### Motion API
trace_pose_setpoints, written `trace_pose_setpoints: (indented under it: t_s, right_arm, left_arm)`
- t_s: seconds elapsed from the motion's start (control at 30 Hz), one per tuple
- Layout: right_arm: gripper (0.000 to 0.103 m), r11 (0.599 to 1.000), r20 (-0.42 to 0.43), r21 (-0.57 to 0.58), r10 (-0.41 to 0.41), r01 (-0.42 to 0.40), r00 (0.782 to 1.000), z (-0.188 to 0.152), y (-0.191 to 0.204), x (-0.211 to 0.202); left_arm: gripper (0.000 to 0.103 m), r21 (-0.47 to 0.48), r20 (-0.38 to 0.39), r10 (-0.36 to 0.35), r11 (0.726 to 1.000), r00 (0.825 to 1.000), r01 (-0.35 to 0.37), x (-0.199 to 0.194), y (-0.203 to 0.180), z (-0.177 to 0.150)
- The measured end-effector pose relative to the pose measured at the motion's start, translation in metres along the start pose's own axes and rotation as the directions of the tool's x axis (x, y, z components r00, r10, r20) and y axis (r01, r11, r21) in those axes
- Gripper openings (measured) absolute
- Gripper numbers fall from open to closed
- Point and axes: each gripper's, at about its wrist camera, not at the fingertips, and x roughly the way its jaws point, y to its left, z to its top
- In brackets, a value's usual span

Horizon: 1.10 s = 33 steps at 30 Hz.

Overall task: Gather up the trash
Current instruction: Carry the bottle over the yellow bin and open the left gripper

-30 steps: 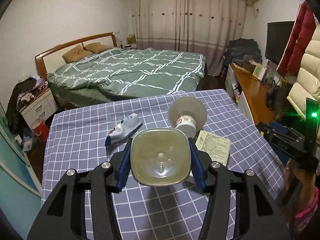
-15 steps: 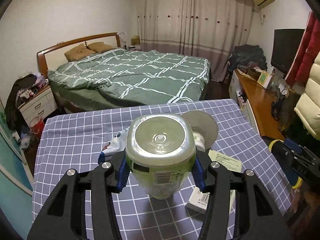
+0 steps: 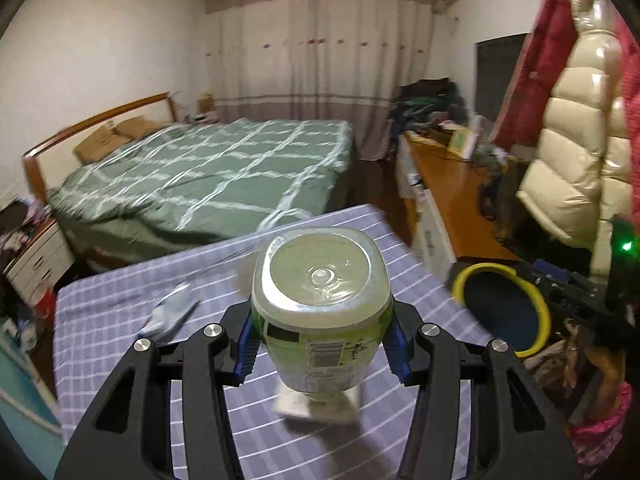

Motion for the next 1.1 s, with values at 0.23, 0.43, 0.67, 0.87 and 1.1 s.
trace_pose_setpoints:
  t_s: [0.23,0.43,0.67,0.87,1.1]
  right_arm:
    - [0.057,0.99,0.046,0.079,-0.119,0.115,0.992,-0.008,-0.07,-0.036]
    - [0.057,0.98,0.036,0.126,-0.162,0.156,0.986,-0.018,-0.108,-0.045]
    - [0.057,0.965,0.015,0.171,-0.204,0.199,0.979,-0.026,-0.139,-0.05]
    - [0.058,0.96,0.0,0.185,-0.213,0.209,0.977,-0.03,-0.148,-0.048]
    - [0.058,0.971,-0.02,0.159,-0.179,0.179,0.984,-0.029,-0.128,-0.035]
  left_arm:
    - [0.051,0.089,-0.019,-0.162,0.983,0.987,0.163,0.027,-0.091,0.024]
    - [0.051,0.126,-0.067,-0.279,0.95,0.958,0.286,0.076,-0.171,0.037]
    - [0.051,0.124,-0.159,-0.344,0.923,0.925,0.364,0.138,-0.245,0.028]
    - [0.082,0.098,-0.169,-0.325,0.934,0.931,0.344,0.155,-0.261,0.019]
    - [0.089,0.092,-0.073,-0.284,0.952,0.956,0.29,0.099,-0.2,0.021]
